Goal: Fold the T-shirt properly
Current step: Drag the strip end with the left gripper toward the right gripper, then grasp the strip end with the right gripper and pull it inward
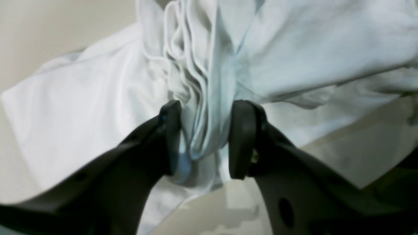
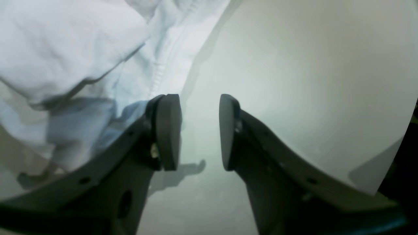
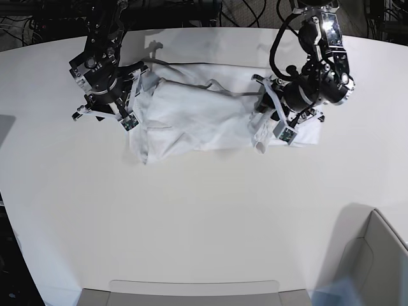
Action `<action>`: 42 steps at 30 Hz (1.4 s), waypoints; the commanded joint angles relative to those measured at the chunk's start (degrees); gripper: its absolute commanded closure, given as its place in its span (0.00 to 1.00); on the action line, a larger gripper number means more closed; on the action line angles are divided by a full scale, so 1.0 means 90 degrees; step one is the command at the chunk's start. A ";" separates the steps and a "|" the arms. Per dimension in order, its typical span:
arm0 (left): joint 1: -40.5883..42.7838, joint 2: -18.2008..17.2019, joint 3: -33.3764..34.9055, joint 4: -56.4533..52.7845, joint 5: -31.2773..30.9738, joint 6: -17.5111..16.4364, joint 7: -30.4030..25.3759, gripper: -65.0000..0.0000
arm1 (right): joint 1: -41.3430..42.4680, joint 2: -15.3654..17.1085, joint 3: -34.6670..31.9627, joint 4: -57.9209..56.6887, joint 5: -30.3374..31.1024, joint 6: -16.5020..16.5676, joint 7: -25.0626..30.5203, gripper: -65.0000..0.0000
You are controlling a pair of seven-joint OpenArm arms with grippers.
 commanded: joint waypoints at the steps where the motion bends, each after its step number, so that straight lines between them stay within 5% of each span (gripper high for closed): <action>1: -0.0075 -0.0012 -0.0025 0.0134 -0.0247 -0.0008 -0.0086 0.68 | 0.0052 0.0010 -0.0021 0.0085 0.0039 0.0069 0.0057 0.68; 8: -0.0036 -0.0110 -0.0035 0.0193 -0.2591 -0.0008 -0.0086 0.84 | 0.0052 0.0010 -0.0021 0.0085 0.0039 0.0069 0.0057 0.68; 12: -0.0046 -0.0188 -0.0113 0.0183 -0.3109 0.0051 -0.0086 0.85 | 0.0052 0.0010 -0.0011 0.0085 0.0039 0.0069 0.0057 0.68; 20: -0.0027 -0.0188 -0.2203 0.0047 -0.2865 0.0070 -0.0086 0.85 | 0.0071 0.0010 -0.0002 0.0085 0.0039 0.0069 0.0057 0.68; 26: 0.0218 -0.0432 -0.1490 -0.0295 -0.1907 0.0041 -0.0086 0.85 | 0.0276 -0.0186 0.0028 0.0125 0.0264 0.0069 0.0018 0.68; 33: 0.0237 -0.0432 -0.0953 -0.0413 -0.1214 0.0041 -0.0086 1.00 | 0.0345 -0.0186 0.0809 0.0125 0.2383 0.0069 -0.0363 0.56; 42: 0.0237 -0.0432 -0.0962 -0.0422 -0.1175 0.0041 -0.0086 1.00 | 0.0794 -0.0078 0.3075 -0.0706 0.4572 0.0069 -0.1311 0.53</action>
